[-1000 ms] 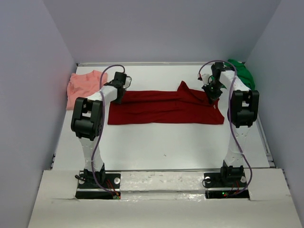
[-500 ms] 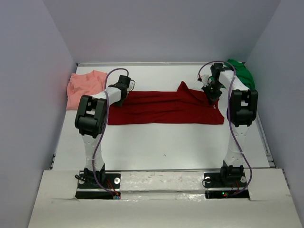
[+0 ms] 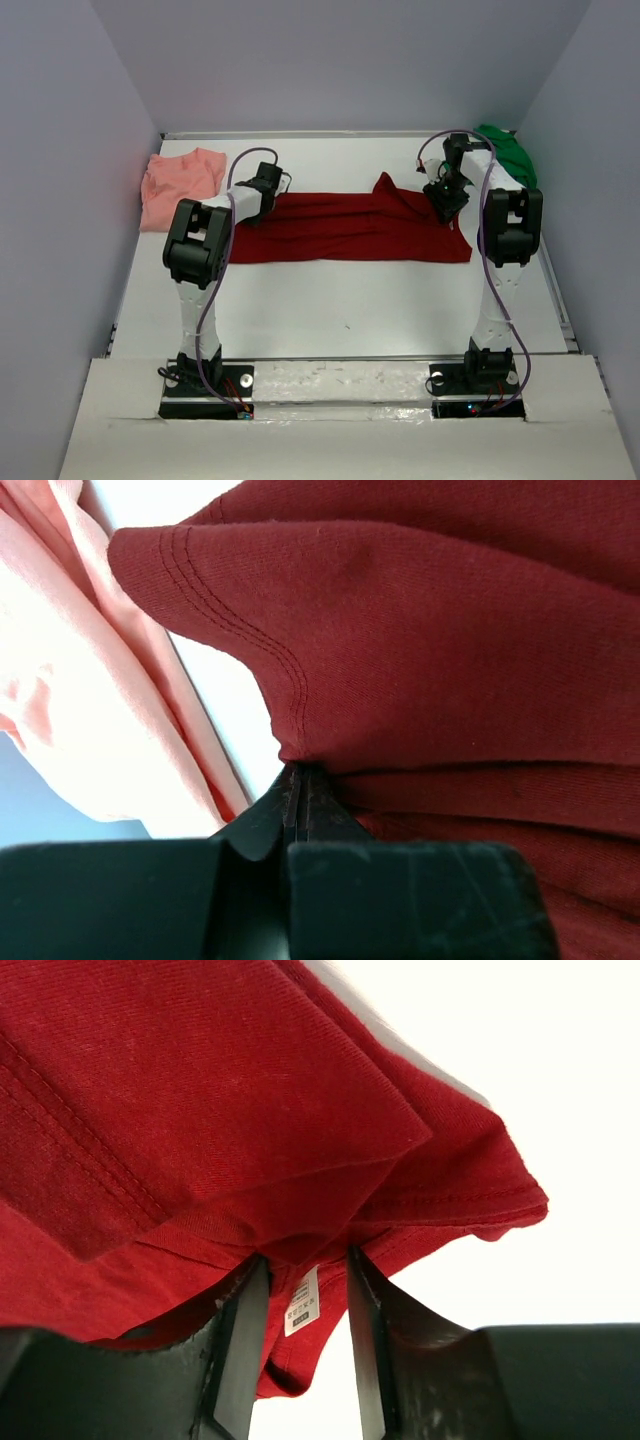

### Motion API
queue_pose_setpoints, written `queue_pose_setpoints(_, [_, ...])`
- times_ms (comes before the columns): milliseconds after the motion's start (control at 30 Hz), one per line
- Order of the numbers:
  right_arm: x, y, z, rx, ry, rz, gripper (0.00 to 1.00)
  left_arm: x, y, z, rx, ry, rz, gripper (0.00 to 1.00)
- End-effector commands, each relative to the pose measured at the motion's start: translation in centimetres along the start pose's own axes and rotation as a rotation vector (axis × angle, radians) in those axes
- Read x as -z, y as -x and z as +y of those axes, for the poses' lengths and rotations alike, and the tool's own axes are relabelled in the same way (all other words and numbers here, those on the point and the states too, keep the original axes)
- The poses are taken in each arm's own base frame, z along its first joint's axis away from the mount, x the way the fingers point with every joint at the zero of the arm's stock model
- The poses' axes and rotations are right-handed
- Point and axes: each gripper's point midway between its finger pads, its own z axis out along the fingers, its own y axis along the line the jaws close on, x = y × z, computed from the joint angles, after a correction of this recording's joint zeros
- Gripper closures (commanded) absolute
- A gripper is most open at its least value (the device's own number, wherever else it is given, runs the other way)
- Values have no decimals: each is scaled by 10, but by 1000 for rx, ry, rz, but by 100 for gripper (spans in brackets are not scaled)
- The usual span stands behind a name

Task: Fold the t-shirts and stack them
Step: Fold the tshirt

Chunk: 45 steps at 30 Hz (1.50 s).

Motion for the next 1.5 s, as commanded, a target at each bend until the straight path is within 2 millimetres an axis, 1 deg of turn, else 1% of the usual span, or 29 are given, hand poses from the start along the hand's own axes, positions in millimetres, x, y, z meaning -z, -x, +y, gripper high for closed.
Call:
queue_pose_setpoints(0, [8,-2,-7,7,-28,4,57,1,-15,5,-51,35,60,96])
queue_pose_setpoints(100, [10,-2,-9,10,-39,4,57,1,-17,5,-64,43,72,91])
queue_pose_setpoints(133, [11,-2,-9,9,-42,2,57,1,-19,5,-70,50,80,84])
queue_pose_setpoints(200, [13,-1,-10,12,-49,0,57,4,-17,8,-71,55,76,77])
queue_pose_setpoints(233, [16,0,-11,14,-54,-5,57,7,-15,11,-65,67,70,70])
queue_pose_setpoints(300, [20,0,-13,17,-63,-8,56,14,-10,18,-57,80,53,65])
queue_pose_setpoints(367, [23,1,-13,20,-67,-11,56,18,-11,26,-65,126,60,64])
queue_pose_setpoints(533, [31,-3,-20,29,-116,-1,55,30,-4,37,-81,174,49,62])
queue_pose_setpoints(600, [36,-4,-21,31,-126,-5,55,36,-2,40,-84,181,44,62])
queue_pose_setpoints(633, [39,-2,-22,34,-132,-12,55,43,2,46,-78,193,36,62])
queue_pose_setpoints(767, [55,1,-26,42,-160,-37,55,58,8,61,-73,234,23,61])
queue_pose_setpoints(800, [61,3,-27,45,-170,-49,55,65,10,66,-68,243,15,61])
queue_pose_setpoints(900, [71,5,-27,46,-181,-68,54,77,13,79,-69,283,13,61])
queue_pose_setpoints(933, [77,7,-27,48,-178,-77,54,86,16,87,-56,299,-1,61])
queue_pose_setpoints(967, [80,9,-25,49,-173,-86,54,90,17,91,-52,305,-4,61])
queue_pose_setpoints(1033, [89,12,-25,50,-175,-101,54,106,22,105,-20,333,-34,61])
queue_pose_setpoints(1100, [99,15,-25,51,-177,-123,53,116,27,114,14,341,-65,59])
queue_pose_setpoints(1133, [103,15,-21,51,-161,-129,53,126,34,123,50,340,-98,58])
queue_pose_setpoints(1167, [109,17,-22,50,-169,-140,53,127,35,120,62,310,-107,57])
queue_pose_setpoints(1233, [112,17,-13,49,-125,-149,53,130,38,121,84,286,-117,57])
queue_pose_setpoints(1267, [113,17,-12,49,-121,-150,52,130,37,120,83,279,-108,57])
queue_pose_setpoints(1367, [111,10,-7,49,-112,-139,52,128,33,118,76,276,-99,57])
queue_pose_setpoints(1467, [107,-3,-1,54,-96,-104,52,127,31,116,77,270,-100,57])
